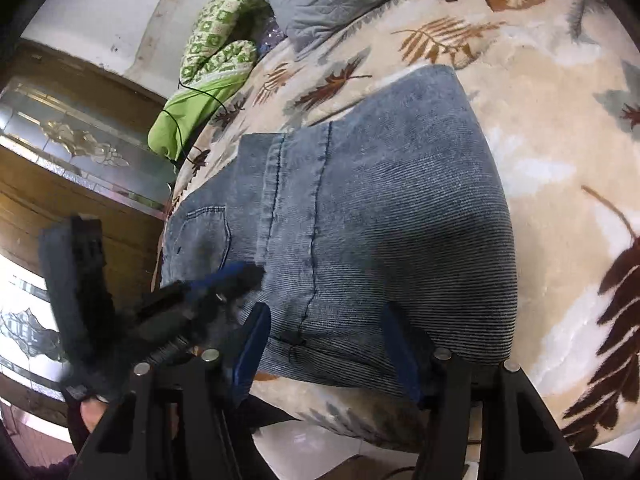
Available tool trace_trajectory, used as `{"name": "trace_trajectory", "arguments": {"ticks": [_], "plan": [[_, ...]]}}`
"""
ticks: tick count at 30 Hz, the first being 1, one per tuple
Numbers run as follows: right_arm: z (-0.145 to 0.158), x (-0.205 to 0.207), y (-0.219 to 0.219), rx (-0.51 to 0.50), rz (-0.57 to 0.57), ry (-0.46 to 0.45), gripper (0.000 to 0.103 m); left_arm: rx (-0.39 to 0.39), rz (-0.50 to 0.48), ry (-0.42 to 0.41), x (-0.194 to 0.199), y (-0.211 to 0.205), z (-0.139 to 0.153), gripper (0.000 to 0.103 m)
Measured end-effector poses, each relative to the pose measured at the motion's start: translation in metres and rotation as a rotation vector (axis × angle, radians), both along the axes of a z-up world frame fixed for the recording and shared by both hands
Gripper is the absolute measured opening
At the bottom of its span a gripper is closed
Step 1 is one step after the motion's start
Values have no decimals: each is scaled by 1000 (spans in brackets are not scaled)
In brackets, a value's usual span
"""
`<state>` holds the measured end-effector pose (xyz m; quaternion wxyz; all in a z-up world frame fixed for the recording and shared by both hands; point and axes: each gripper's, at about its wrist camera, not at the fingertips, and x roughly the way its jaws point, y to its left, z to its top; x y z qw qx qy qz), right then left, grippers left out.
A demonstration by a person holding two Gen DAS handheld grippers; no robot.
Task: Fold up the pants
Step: 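Pinch the folded leg seam with the left gripper and straighten it along the jeans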
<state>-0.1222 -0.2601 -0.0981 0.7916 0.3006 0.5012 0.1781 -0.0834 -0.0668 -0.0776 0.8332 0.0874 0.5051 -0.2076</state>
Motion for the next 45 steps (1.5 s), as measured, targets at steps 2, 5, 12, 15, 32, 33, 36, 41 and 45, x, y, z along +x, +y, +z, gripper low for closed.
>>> {"name": "trace_trajectory", "arguments": {"ticks": [2,5,12,15,32,33,36,41,45], "plan": [[-2,-2,2,-27,7,-7,57,-4,5,-14,-2,4,-2,24],[1,-3,13,-125,43,-38,54,4,-6,-39,-5,4,-4,25],[3,-5,13,-128,31,-54,54,-58,69,-25,-5,20,4,37],[8,-9,4,-110,-16,-72,54,-107,134,-32,-9,42,16,38],[29,-4,77,-220,96,-204,54,-14,388,-137,-18,132,35,63],[27,-3,78,-228,93,-196,54,-6,395,-140,-18,134,34,64],[21,1,78,-243,84,-165,54,12,421,-151,-19,143,31,66],[15,2,80,-271,87,-145,57,36,441,-153,-18,152,24,69],[13,4,79,-266,87,-138,58,43,444,-135,-14,153,16,74]]}}
